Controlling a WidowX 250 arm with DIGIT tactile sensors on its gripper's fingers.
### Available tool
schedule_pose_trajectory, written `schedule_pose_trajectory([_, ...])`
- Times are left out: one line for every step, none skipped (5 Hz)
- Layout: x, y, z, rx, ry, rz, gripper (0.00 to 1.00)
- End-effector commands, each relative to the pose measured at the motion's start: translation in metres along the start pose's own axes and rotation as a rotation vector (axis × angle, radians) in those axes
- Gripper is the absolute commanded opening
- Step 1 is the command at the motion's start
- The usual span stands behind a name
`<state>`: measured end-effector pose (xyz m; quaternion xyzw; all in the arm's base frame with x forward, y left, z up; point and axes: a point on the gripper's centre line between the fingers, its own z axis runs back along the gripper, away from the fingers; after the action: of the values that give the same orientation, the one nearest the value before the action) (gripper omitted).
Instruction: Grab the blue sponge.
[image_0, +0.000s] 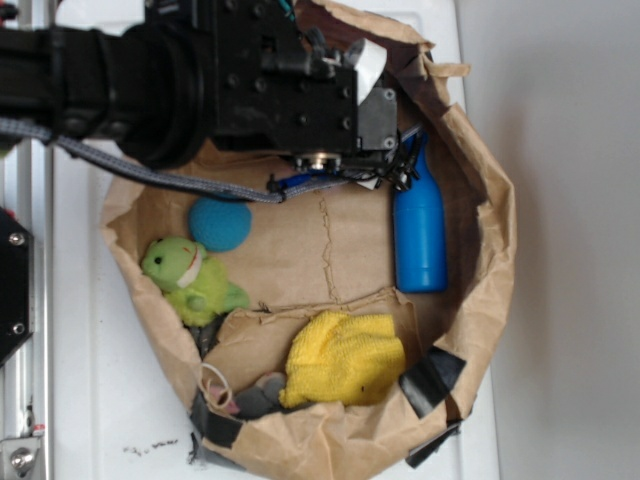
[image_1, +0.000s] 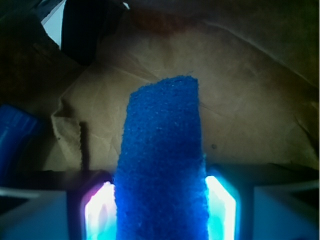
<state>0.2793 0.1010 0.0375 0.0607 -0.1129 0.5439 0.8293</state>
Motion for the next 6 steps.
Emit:
schedule_pose_trajectory([0.007, 0.009, 0.061, -0.064, 0.144, -0.297, 0.0])
schedule_pose_trajectory([-0.003, 0.014, 0.105, -0.105, 0.273, -0.537, 0.0])
schedule_pose_trajectory([-0.017, 0.014, 0.134, -0.11, 0.349, -0.74, 0.0])
schedule_pose_trajectory([-0.029, 0.015, 0.161, -0.15, 0.377, -0.898, 0.0])
schedule_pose_trajectory([-0.023, 0.011, 0.167, -0.25, 0.404, -0.9, 0.0])
schedule_pose_trajectory([-0.022, 0.005, 0.168, -0.363, 0.343, -0.858, 0.0])
